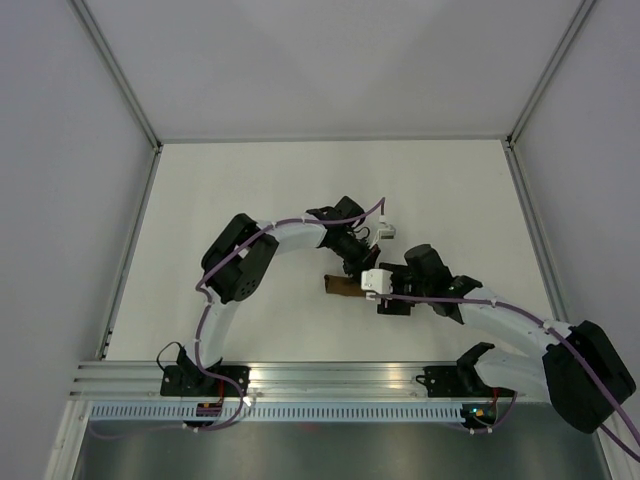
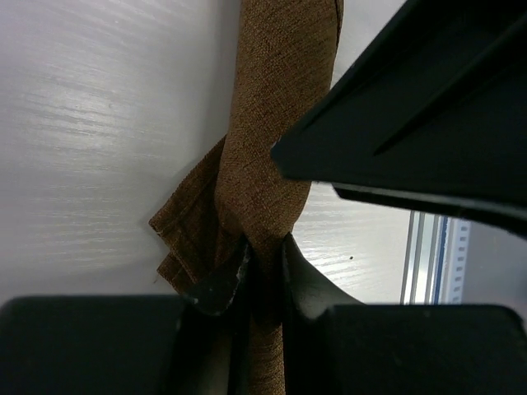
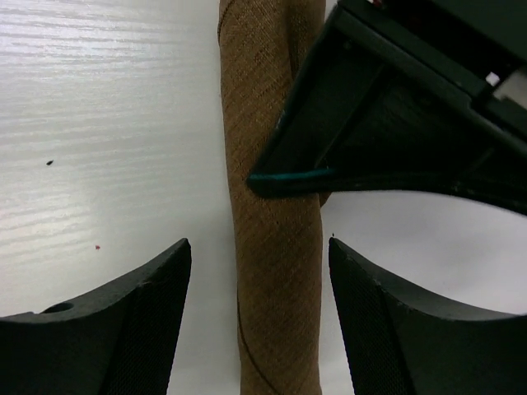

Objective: Fold the napkin, place the utensils inside, and roll it up
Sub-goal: Roll the napkin with the utensil

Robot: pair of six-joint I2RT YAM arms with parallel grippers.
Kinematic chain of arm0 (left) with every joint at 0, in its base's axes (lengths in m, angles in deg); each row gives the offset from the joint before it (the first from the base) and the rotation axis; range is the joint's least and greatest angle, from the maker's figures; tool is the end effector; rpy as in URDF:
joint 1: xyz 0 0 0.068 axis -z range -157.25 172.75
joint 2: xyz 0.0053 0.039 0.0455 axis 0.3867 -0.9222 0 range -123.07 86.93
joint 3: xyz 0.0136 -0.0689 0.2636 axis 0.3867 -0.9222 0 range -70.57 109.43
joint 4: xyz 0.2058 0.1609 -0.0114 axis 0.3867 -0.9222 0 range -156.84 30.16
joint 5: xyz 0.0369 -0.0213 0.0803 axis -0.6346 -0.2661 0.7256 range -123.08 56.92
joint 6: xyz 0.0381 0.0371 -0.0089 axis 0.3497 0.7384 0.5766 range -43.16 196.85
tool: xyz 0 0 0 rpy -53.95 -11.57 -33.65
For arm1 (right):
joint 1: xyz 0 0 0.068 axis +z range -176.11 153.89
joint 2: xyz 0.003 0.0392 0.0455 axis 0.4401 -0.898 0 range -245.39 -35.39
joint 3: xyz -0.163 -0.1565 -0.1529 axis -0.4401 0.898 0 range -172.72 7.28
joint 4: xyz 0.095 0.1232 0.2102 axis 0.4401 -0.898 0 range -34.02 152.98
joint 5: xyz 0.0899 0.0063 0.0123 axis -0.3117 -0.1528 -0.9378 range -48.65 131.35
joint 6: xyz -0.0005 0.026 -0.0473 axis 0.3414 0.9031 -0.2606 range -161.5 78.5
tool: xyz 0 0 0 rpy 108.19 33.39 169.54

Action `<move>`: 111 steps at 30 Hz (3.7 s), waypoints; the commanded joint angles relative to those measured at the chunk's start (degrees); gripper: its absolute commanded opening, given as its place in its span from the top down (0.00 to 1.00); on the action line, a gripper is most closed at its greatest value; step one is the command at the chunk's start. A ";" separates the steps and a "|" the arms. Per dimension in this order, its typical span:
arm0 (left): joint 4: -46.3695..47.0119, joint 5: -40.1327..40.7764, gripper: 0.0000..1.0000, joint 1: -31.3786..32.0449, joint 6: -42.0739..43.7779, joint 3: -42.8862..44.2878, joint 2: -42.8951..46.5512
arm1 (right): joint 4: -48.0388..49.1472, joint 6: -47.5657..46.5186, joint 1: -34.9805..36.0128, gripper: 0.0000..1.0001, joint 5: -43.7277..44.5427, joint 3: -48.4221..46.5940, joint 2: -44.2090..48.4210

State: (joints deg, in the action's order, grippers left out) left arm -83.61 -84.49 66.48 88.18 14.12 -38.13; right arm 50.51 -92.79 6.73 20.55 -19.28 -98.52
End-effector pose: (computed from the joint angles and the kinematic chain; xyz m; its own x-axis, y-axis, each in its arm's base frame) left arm 0.2982 -0.3237 0.1300 -0.5044 0.6522 -0.5659 0.7921 0.0886 -0.6039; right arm 0.1641 0.1210 0.1701 0.1513 -0.7705 -0.6192 -0.9345 0.0928 -0.3438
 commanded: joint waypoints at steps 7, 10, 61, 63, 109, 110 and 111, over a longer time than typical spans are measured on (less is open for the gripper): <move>-8.22 0.88 0.76 0.31 -0.52 2.50 -5.02 | 7.11 1.19 4.78 0.30 7.96 -0.85 -9.01; -8.31 1.41 0.72 0.31 -0.61 2.94 -5.20 | 7.02 1.54 5.39 0.36 8.05 -1.03 -10.16; 18.94 36.74 0.47 -10.33 -30.67 -33.79 52.63 | -5.47 59.44 -10.95 0.85 9.54 -39.00 -54.64; 18.59 36.48 0.47 -10.33 -30.49 -33.97 52.98 | -4.76 60.78 -11.13 0.85 11.03 -38.91 -54.46; 26.49 27.69 0.47 -10.33 -35.76 -27.65 33.39 | -5.46 75.11 -20.53 0.51 3.75 -46.47 -58.68; 26.67 27.60 0.47 -10.33 -35.94 -27.30 31.91 | -5.63 75.11 -20.71 0.51 3.49 -46.56 -58.68; 27.10 27.25 0.48 -10.33 -36.46 -26.68 31.11 | -5.81 74.93 -20.89 0.51 2.96 -46.82 -58.68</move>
State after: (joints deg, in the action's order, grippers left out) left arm -59.91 -55.27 56.25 55.17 -15.54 -4.55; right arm 56.13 -17.27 -12.79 20.64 -67.33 -152.88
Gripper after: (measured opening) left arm 0.531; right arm 0.488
